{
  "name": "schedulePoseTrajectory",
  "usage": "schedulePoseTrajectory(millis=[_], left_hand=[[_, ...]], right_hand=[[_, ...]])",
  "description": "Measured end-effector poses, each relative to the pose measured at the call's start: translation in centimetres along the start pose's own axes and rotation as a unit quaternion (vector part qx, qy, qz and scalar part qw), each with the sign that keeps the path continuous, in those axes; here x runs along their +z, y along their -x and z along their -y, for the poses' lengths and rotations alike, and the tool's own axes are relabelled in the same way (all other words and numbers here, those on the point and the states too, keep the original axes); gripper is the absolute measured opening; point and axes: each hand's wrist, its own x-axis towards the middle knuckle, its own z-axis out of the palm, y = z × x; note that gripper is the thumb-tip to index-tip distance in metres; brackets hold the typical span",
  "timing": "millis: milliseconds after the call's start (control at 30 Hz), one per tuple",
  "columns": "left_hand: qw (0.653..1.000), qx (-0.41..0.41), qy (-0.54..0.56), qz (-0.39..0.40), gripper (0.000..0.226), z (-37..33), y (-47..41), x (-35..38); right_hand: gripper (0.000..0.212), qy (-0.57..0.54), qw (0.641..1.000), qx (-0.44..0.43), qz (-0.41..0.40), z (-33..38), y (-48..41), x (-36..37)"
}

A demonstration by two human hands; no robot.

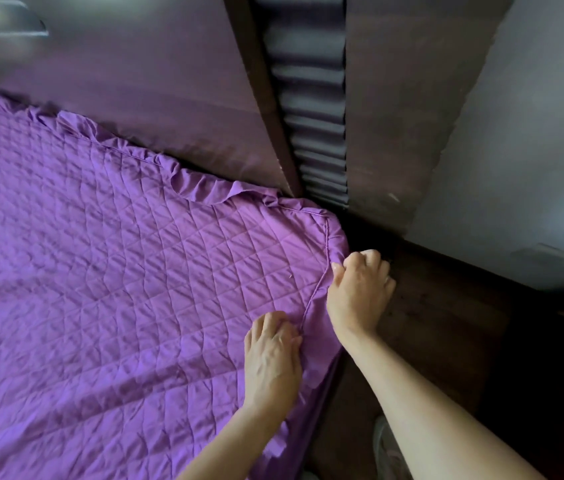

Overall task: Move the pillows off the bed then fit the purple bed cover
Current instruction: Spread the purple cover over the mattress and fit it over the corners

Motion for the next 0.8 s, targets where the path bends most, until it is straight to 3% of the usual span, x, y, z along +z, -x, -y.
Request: schedulePoseTrajectory(millis=[133,233,333,433,500,600,700,800], left_hand=[[0.997,0.05,-0.05,0.022,0.023,0.3,-1.7,-1.3],[0.978,0.201,-0.057,0.013,0.022,-1.6,-5.0,-2.1],[0.912,0.396,-0.1,0.022,0.032,-5.0,-9.2,-1.8],[0.84,0.505,-0.195,0.043,0.033,-7.4,-12.9,-0.9],[0.818,0.501,-0.259,0.114,0.032,-8.9,-14.6,-0.4],[0.778,0.433,-0.383,0.245,0.035,-11.5,-16.4,1.5],[0.708,0.428,-0.491,0.274,0.032,-13.8,-17.2,3.4],[0.65,0.488,-0.517,0.267,0.026,-14.8,-17.1,4.9]], right_hand=[[0.017,-0.175,0.984,0.019,-0.004,-1.4,1.7,1.1],[0.031,-0.228,0.971,0.055,-0.036,-3.2,3.5,2.1],[0.035,-0.233,0.962,0.135,-0.044,-5.5,4.8,3.7],[0.035,-0.212,0.961,0.177,-0.003,-7.2,5.7,5.3],[0.03,-0.197,0.958,0.202,0.043,-8.0,5.9,5.9],[0.028,-0.191,0.943,0.224,0.154,-8.9,5.2,7.0],[0.03,-0.221,0.928,0.223,0.199,-9.0,4.8,7.6],[0.037,-0.256,0.932,0.21,0.15,-8.7,5.3,7.9]])
